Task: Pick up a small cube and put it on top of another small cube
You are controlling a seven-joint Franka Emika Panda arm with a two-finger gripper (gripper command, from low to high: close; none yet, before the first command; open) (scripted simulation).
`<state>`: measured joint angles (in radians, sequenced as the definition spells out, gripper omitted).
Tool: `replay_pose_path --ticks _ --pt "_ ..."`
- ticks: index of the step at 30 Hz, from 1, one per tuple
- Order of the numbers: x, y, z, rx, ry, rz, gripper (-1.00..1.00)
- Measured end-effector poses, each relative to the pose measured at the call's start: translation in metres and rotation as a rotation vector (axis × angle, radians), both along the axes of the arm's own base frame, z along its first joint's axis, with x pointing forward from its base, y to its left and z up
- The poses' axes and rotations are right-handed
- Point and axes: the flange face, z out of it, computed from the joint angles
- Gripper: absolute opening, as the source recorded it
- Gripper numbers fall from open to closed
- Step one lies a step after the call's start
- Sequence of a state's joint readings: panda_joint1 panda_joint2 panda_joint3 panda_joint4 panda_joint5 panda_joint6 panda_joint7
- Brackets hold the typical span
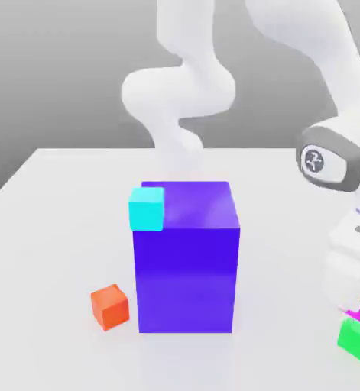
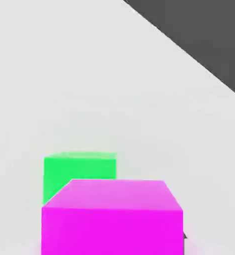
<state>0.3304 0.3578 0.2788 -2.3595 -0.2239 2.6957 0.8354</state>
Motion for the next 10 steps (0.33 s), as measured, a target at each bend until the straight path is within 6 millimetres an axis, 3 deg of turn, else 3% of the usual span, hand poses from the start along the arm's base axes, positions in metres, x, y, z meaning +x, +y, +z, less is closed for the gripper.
replay_pose_path --ticks 6,10 --pt "-0.001 0.001 -0.004 -0.001 0.000 0.004 1.00" --pt "-0.001 0.003 0.037 -0.001 -0.001 0.006 1.00"
